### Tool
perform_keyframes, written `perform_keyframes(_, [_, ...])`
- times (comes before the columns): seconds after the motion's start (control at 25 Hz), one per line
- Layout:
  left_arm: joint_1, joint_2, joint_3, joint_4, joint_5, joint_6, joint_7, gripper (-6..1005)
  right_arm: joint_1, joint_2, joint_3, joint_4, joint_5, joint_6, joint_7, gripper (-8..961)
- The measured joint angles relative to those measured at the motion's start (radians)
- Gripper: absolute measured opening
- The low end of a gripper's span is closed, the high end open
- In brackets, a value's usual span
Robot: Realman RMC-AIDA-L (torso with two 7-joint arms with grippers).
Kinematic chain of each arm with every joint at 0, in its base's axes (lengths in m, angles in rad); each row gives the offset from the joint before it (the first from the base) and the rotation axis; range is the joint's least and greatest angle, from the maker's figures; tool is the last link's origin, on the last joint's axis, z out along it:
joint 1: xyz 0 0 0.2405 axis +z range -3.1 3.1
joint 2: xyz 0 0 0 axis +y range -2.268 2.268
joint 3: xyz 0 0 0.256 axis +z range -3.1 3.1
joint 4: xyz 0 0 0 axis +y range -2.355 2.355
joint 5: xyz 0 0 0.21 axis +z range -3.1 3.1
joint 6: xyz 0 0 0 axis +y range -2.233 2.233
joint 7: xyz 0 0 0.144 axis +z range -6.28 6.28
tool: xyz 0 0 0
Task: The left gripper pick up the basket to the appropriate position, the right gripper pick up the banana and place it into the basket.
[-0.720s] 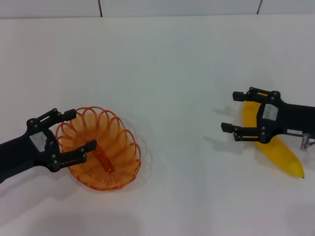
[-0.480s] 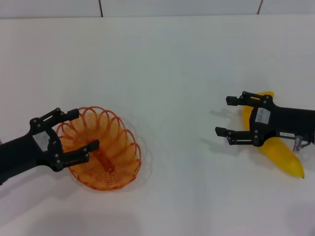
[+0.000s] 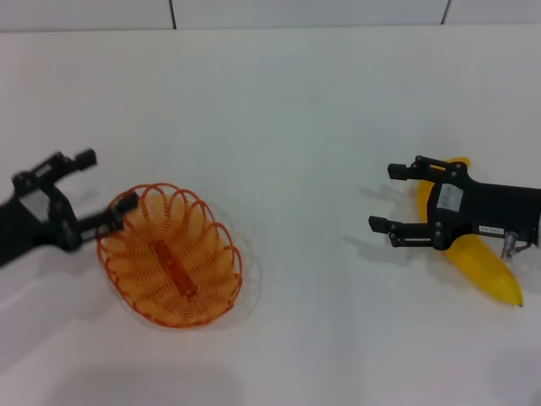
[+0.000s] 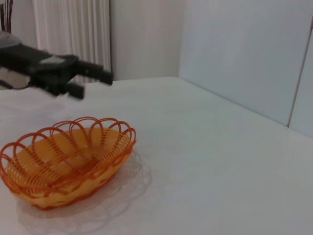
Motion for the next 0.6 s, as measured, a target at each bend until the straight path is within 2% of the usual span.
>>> perform_keyframes(0.08, [-0.025, 0.008, -0.018, 0.026, 0.013, -0.031, -0.115, 886, 0.000, 0.000, 0.000, 0.000, 0.001, 0.000, 0.001, 876])
perform_keyframes(0.16, [-0.062, 0.022, -0.018, 0.086, 0.073, -0.093, -0.308, 887, 0.001, 0.000, 0.001, 0.000, 0.000, 0.001, 0.004, 875])
perform_keyframes(0.2, [-0.062, 0.022, -0.018, 0.086, 0.073, -0.093, -0.308, 887, 0.003, 0.000, 0.001, 0.000, 0.000, 0.002, 0.004, 875])
perform_keyframes(0.24, [-0.112, 0.041, -0.020, 0.161, 0.193, -0.155, -0.527, 887, 0.006, 0.000, 0.001, -0.001, 0.000, 0.004, 0.004, 875])
perform_keyframes(0.28, [-0.149, 0.053, -0.019, 0.195, 0.298, -0.180, -0.649, 887, 0.010, 0.000, 0.001, -0.001, -0.001, 0.007, 0.004, 875])
perform_keyframes(0.36, [-0.201, 0.071, -0.017, 0.218, 0.434, -0.190, -0.758, 887, 0.018, 0.004, -0.001, -0.001, -0.002, 0.019, 0.004, 875])
perform_keyframes(0.48, [-0.296, 0.087, -0.011, 0.230, 0.655, -0.169, -0.835, 886, 0.024, 0.008, -0.003, 0.000, -0.002, 0.032, 0.004, 874])
perform_keyframes(0.56, [-0.331, 0.084, -0.010, 0.241, 0.739, -0.146, -0.812, 886, 0.026, 0.009, -0.004, 0.000, -0.002, 0.036, 0.004, 874])
perform_keyframes(0.6, [-0.344, 0.073, -0.010, 0.261, 0.793, -0.124, -0.768, 886, 0.027, 0.009, -0.003, 0.000, -0.003, 0.037, 0.004, 874])
